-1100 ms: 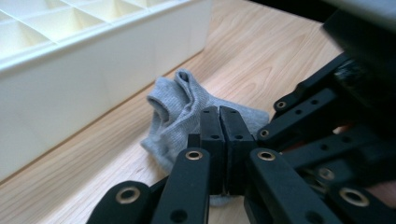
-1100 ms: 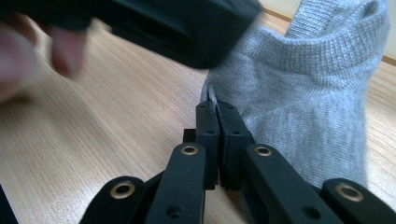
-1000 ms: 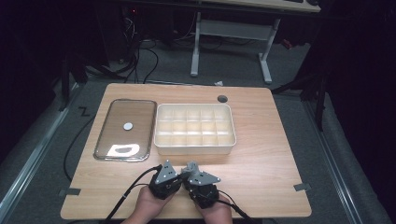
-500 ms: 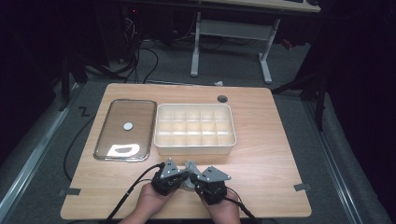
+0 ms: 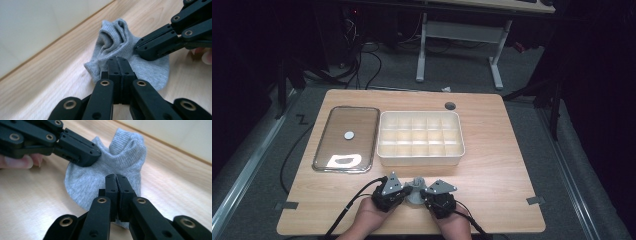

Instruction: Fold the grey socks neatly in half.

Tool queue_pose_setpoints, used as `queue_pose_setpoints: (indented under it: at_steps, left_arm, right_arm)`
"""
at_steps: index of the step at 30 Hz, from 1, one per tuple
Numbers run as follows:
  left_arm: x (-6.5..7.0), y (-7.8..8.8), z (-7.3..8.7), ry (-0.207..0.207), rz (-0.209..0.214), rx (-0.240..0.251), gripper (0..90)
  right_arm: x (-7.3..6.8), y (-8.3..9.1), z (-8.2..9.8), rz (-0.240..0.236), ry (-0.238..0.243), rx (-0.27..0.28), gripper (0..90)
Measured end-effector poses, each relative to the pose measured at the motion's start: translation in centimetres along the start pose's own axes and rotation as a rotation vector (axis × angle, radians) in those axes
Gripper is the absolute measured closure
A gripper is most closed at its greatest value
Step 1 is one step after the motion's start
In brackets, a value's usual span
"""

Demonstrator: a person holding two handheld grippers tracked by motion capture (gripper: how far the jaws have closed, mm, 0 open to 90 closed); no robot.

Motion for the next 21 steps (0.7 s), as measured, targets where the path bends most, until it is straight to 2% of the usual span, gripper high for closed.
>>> queue_pose_setpoints:
  at_steps: [4, 5, 7, 9, 11, 12, 14, 16, 17, 21]
  left_arm:
    - [0.0, 0.6, 0.2, 0.007, -0.005, 0.001, 90.0]
    - [0.2, 0.7, -0.1, 0.02, -0.01, 0.005, 88.9]
    - [0.7, 0.7, -0.7, 0.035, -0.014, 0.037, 82.4]
    - [1.2, 0.6, -1.1, 0.021, -0.025, 0.061, 80.8]
    - [1.5, 0.2, -0.8, -0.033, -0.061, 0.035, 81.6]
    - [1.5, -0.1, -0.4, -0.044, -0.066, 0.015, 81.6]
    - [1.5, -0.3, -0.2, -0.028, -0.068, 0.012, 80.9]
    - [1.5, -0.3, -0.2, -0.02, -0.065, 0.011, 80.3]
    - [1.4, -0.4, -0.1, -0.012, -0.06, 0.004, 80.0]
    - [1.4, -0.4, -0.1, -0.003, -0.053, 0.004, 79.0]
  right_arm:
    - [-0.7, 0.0, 0.0, -0.008, 0.01, 0.006, 89.1]
    - [-0.8, 0.0, 0.0, -0.005, 0.004, 0.009, 88.8]
    - [-0.7, -0.1, -0.1, -0.006, -0.004, 0.009, 87.6]
    - [-0.6, 0.0, -0.2, -0.006, -0.008, 0.006, 83.9]
    - [-0.6, 0.4, -0.6, -0.017, -0.021, 0.024, 81.5]
    - [-0.5, 0.8, -0.8, -0.013, -0.028, 0.045, 81.3]
    - [-0.1, 1.5, -1.3, -0.002, -0.043, 0.075, 79.6]
    - [0.2, 1.8, -1.3, 0.007, -0.051, 0.081, 78.1]
    - [0.7, 2.2, -1.3, 0.022, -0.077, 0.089, 74.9]
    - [0.9, 2.1, -0.9, 0.026, -0.109, 0.072, 67.3]
Point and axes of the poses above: each handheld gripper's, and its own axes: y roughly backward along the jaws, z roughly out of its underside, x roughly to its right, the point moved 7 cm from there along -y, roughly forward along the jaws, and after that the axes turned 12 degrees about x, right-handed, at the moved point
